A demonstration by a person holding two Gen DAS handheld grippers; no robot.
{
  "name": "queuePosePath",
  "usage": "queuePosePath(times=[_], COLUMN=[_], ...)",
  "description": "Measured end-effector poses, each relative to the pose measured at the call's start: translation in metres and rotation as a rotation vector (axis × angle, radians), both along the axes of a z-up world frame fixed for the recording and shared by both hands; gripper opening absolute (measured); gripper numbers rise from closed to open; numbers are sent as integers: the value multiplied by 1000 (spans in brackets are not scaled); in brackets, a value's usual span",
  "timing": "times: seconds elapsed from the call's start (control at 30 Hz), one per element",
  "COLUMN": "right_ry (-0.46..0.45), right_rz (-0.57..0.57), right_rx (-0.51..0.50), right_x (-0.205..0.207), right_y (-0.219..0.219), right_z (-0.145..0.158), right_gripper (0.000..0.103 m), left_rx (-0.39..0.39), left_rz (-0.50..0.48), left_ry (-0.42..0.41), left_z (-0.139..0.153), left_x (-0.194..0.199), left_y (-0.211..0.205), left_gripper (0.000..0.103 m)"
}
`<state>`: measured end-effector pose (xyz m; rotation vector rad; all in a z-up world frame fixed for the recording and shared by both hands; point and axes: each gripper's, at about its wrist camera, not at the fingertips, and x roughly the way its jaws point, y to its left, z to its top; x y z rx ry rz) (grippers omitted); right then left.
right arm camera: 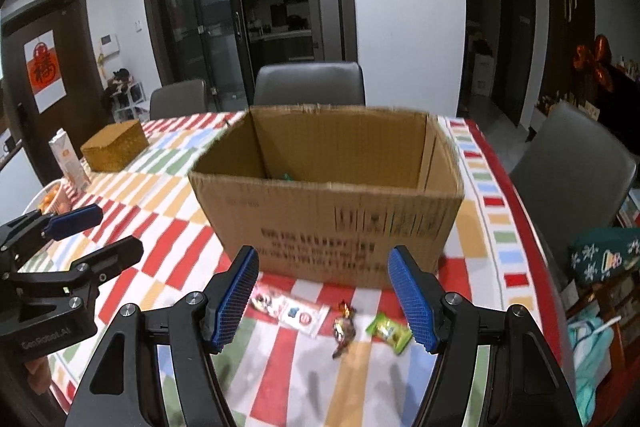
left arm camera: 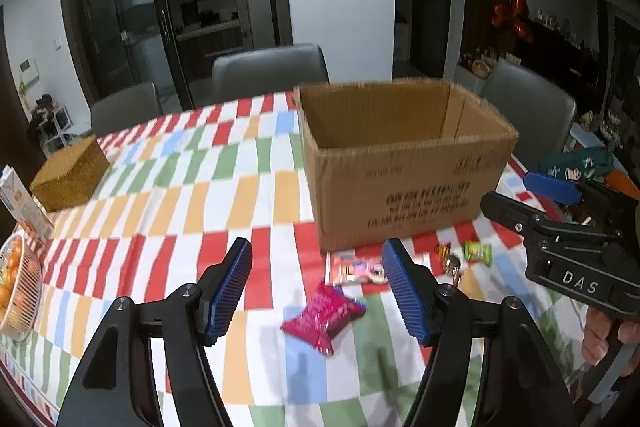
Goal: Organize snacks
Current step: 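Grasp the gold-wrapped candy with the right tool while the left tool grasps the pink packet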
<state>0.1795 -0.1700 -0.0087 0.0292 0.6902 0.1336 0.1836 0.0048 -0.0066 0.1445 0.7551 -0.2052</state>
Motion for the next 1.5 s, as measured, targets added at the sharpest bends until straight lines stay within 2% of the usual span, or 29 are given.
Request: queuePosePath(times=[0.53,1.0,1.13,1.33,1.43,1.5], right_ry=[164,276,293,303,311,315], right_rz=[-7,-29,-30,-21,-16,-11], right_rx=[-29,-38,-37,-14,-3,7], right_x=[2,29,35,42,45,47], right_y=[4,-3,-3,-5,-4,-4], right_z=[-63,-104,-110,-114,-116,-118], right_gripper=[65,48,44,37,34,31], left_rx=[25,91,69,18,-11,-36], left_rz=[-3,-52,-67,-88,-91,-90], left_ry=[170,263,277,305,332,347], left_z=[-69,-112,-118,-123,-127,-129], left_x=[8,44,51,56,58,58], left_y=[6,-3,-4,-5,-6,-6], left_gripper=[67,67,66,51,39,38])
